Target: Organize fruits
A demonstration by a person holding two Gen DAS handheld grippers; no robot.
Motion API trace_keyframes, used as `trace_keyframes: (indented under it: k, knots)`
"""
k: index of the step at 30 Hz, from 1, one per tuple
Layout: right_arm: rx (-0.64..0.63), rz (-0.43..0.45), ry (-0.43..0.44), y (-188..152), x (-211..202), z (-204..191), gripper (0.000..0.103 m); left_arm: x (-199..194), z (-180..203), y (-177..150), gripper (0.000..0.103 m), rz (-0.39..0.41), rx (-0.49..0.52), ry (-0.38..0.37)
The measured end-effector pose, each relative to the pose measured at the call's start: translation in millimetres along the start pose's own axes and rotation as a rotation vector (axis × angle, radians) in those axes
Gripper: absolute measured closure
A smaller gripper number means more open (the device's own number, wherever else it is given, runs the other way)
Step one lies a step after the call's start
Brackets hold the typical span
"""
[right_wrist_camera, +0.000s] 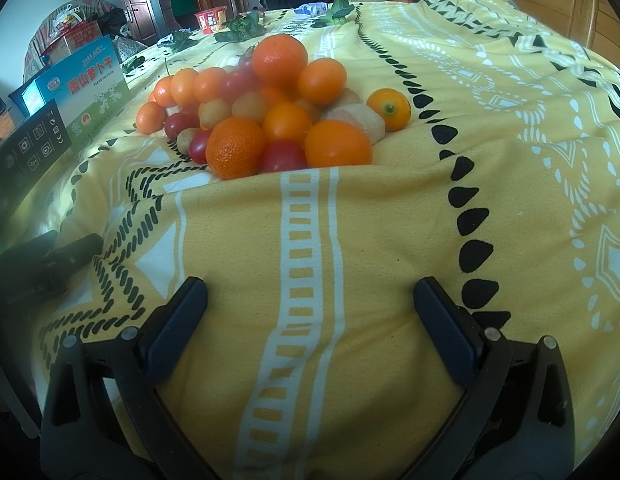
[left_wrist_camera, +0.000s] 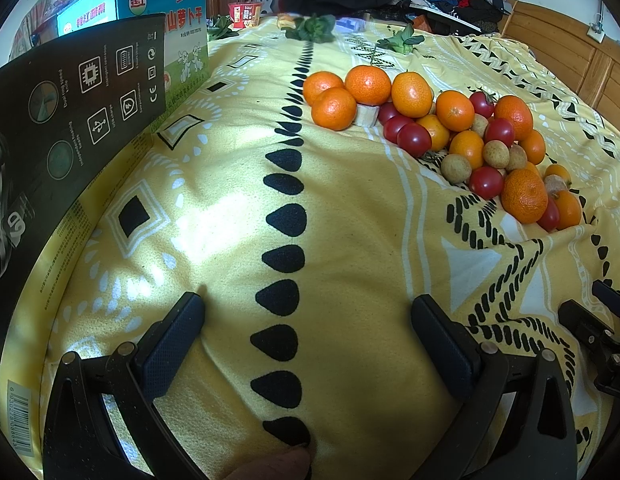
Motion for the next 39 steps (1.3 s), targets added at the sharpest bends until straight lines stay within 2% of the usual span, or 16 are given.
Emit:
trace_keyframes:
  k: [12, 18, 25, 39]
  knots:
    - [0.000, -0.001, -0.003, 0.5, -0.3, 0.8, 0.000, 5.3, -2.3, 3.2, 0.000, 0.000, 0.003, 0.004]
    - [-0.014, -0.035, -0.031, 3.6, -4.5, -5.0, 0.000, 5.8, 2.8, 1.3, 0.000, -0.005, 0.012, 0.013]
    - [-0.005, 0.008, -0.004, -4.3, -7.6, -1.5, 0.000, 4.2, 0.7, 1.2, 0.000, -0.003, 0.013, 0.010]
    - [-0.010, 0.004, -0.004, -3.7, -5.6, -3.7, 0.000, 1.4, 0.7, -0.5, 0.000, -0.002, 0.014, 0.010]
Point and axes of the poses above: each gripper's, at about its wrist camera, not at the fingertips, and x roughly the way its jaws point, z to its right, y to its top, the point moved 2 cm from there along x, roughly the way its jaws point, and after that the axes turned 12 degrees about -x, right-handed, at the moved point
